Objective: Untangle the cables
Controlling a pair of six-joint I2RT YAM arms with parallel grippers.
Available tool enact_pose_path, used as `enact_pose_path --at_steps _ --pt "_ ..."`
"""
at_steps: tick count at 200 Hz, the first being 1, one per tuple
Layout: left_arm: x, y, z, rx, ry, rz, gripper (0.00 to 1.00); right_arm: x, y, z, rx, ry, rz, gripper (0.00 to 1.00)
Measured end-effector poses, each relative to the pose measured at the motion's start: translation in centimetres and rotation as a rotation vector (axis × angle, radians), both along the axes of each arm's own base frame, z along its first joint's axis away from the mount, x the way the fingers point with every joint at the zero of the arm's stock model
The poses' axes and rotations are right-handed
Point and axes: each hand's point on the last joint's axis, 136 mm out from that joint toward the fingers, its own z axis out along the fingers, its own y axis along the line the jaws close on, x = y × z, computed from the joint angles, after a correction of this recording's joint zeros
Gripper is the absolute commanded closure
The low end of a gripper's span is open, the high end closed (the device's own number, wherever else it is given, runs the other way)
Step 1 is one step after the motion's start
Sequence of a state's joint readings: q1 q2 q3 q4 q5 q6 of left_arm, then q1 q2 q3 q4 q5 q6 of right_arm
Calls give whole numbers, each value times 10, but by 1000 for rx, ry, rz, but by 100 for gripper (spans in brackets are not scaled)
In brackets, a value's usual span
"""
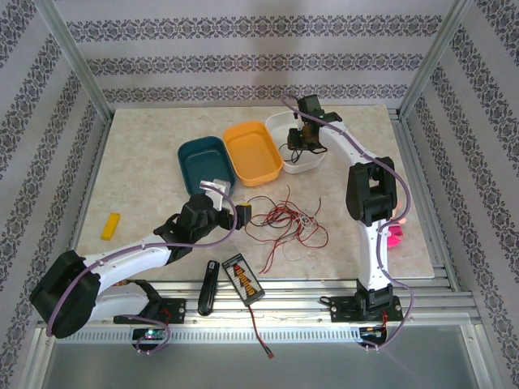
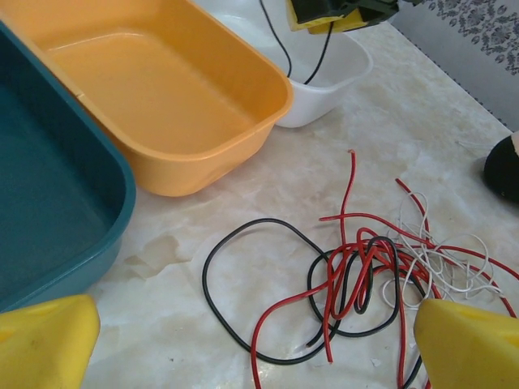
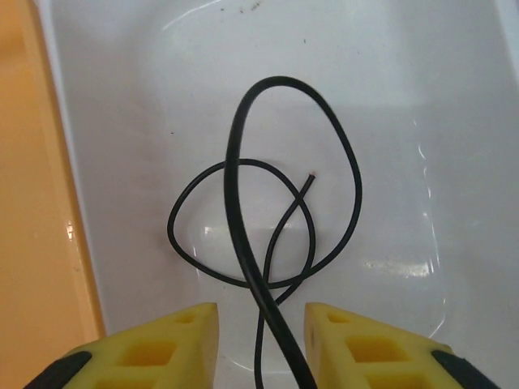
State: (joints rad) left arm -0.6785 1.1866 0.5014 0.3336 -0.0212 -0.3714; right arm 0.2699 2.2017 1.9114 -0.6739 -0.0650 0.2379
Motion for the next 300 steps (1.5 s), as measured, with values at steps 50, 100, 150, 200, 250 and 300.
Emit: enact_pose_path --at_steps 50,100,150,200,250,300 --pt "0 2 -2 -2 27 19 1 -18 -5 37 12 -45 6 45" --pt "1 1 -8 6 44 22 1 -50 -22 96 12 -165 -39 44" --pt "5 -2 -10 12 51 22 1 -80 -41 97 -17 -174 -98 61" --pt "7 -2 -14 28 79 34 1 -105 -48 59 -54 -86 -123 62" --pt "19 -1 -27 65 178 113 1 -148 4 28 -63 -33 13 65" --pt "22 -5 -58 75 288 150 21 -181 38 13 -36 -18 77 66"
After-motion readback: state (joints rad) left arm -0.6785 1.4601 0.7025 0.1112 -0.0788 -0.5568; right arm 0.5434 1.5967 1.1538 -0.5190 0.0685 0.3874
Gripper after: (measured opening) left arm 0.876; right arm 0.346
